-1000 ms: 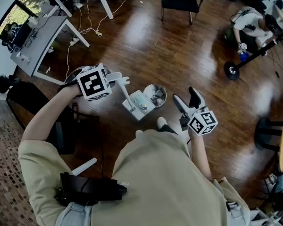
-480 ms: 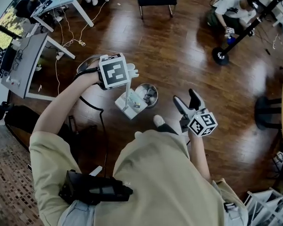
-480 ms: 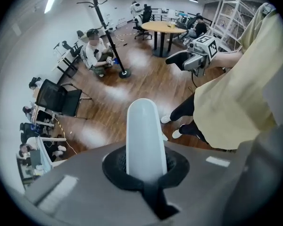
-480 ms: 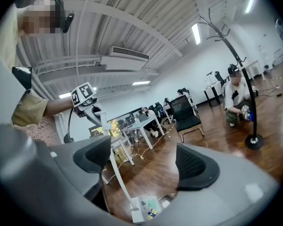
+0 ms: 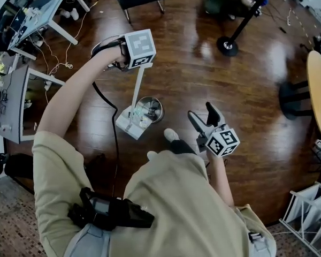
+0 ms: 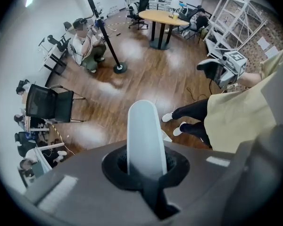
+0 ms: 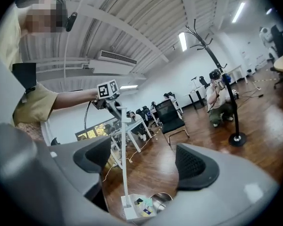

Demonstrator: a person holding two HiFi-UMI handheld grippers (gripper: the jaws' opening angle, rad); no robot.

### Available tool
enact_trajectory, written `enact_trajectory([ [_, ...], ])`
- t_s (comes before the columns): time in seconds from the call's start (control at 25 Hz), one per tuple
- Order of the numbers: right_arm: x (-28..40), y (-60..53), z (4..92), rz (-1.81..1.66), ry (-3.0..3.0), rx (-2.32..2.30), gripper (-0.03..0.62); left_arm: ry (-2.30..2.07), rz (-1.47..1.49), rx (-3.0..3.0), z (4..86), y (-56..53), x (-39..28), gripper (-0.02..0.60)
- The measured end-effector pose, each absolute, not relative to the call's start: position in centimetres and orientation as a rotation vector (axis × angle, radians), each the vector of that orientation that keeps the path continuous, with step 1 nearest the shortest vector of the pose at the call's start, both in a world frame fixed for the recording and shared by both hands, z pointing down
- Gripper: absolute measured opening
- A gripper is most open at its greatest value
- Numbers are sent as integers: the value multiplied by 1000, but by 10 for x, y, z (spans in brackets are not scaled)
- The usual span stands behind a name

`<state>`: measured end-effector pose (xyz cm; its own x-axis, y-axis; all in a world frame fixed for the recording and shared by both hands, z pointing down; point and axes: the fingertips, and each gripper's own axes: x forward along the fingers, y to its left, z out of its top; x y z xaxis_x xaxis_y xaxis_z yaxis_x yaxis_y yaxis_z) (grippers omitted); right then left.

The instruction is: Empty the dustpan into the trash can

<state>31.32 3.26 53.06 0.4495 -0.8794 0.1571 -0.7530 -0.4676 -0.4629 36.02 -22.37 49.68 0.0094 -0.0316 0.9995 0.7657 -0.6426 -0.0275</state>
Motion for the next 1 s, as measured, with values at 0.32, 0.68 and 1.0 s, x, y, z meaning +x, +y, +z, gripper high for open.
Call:
enact_trajectory([
  [0.32,335,82,543,-551,1268,-2425,422,-734,-1717,-1632,513,-210,406,5],
  [0.68,343,18,539,-576,1510,-2308,417,-663,-1690,-1817,482,-258,310,5],
  [1.0,314,-91,523,-583,1839,-2126,417,-532,-1738,-1969,435,-330,173,0],
])
